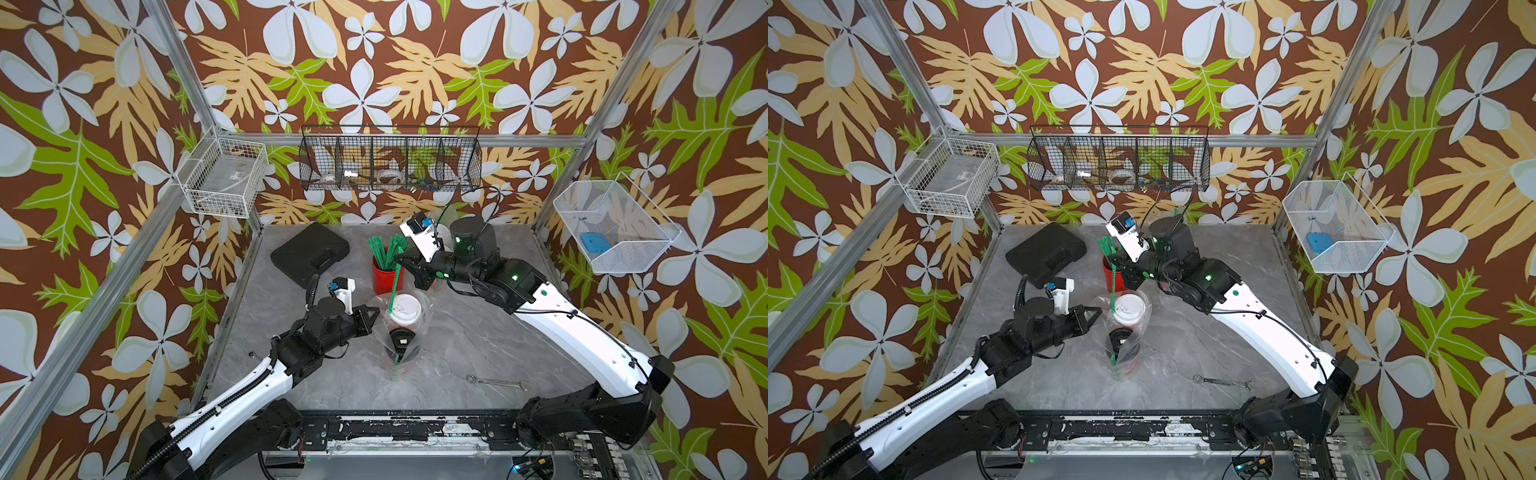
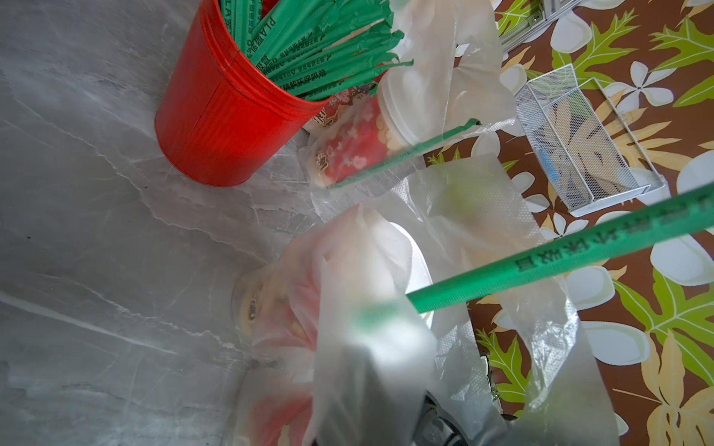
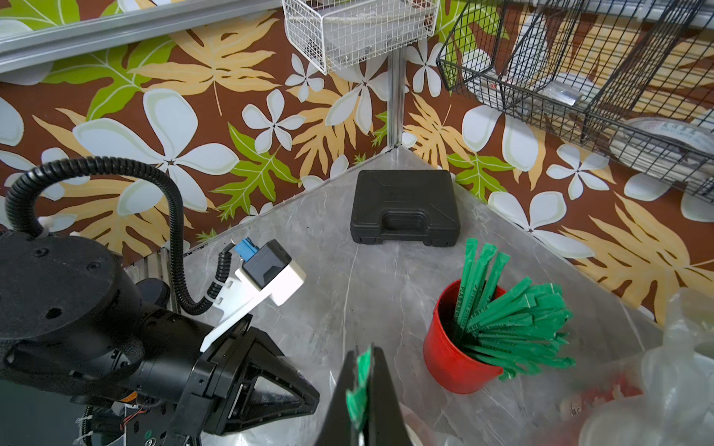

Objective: Pack milk tea into plastic carrier bags
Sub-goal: Place the straw in the plastic carrier bag.

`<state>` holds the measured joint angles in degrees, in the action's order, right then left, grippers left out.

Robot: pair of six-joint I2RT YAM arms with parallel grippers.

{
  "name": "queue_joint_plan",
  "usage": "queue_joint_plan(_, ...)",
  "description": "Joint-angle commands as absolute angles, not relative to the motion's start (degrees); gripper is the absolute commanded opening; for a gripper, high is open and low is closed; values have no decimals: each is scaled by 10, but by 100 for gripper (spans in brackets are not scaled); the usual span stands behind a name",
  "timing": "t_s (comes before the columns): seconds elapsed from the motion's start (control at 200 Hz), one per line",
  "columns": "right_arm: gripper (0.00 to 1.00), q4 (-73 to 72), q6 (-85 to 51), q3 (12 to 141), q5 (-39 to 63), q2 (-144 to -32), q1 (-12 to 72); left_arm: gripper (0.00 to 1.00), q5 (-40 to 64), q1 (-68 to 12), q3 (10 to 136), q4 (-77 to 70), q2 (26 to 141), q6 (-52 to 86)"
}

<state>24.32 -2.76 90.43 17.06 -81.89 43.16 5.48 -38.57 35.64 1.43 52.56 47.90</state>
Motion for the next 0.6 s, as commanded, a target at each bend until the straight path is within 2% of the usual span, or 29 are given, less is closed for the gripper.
queue_joint_plan(0.0, 0, 205, -24, 904, 176, -818, 432, 0, 56, -387, 359, -3, 523, 478)
queue_joint_plan(0.275, 0, 168, -28, 876, 169, -818, 433, 0, 51, -392, 358, -2, 519, 482)
queue_joint_plan(0.596, 0, 64, -21, 788, 139, -774, 454, 0, 48, -392, 353, 0, 518, 484)
